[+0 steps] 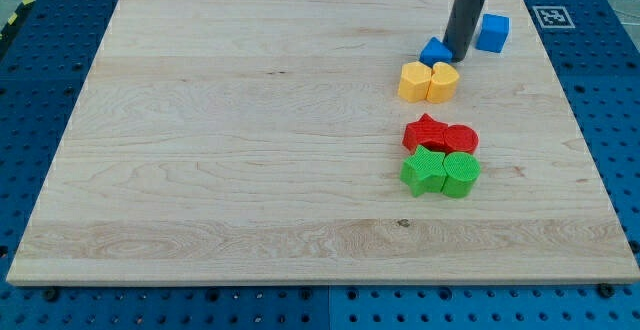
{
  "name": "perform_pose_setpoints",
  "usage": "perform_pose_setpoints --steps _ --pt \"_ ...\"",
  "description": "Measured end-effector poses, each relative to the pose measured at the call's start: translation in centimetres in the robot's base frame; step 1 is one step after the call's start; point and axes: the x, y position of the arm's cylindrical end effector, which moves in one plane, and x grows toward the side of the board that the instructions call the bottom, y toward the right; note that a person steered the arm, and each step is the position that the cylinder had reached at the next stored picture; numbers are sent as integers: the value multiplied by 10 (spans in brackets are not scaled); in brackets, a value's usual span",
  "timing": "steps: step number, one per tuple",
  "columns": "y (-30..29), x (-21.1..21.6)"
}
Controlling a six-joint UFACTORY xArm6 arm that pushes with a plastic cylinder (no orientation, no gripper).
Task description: Move the blue cube into the blue triangle
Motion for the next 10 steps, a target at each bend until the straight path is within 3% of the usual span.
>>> perform_pose_setpoints --steps 3,6,8,9,10 --pt "-28 -4" --pt "63 -7" --pt "127 -44" --pt "138 -60" --pt "97 -65"
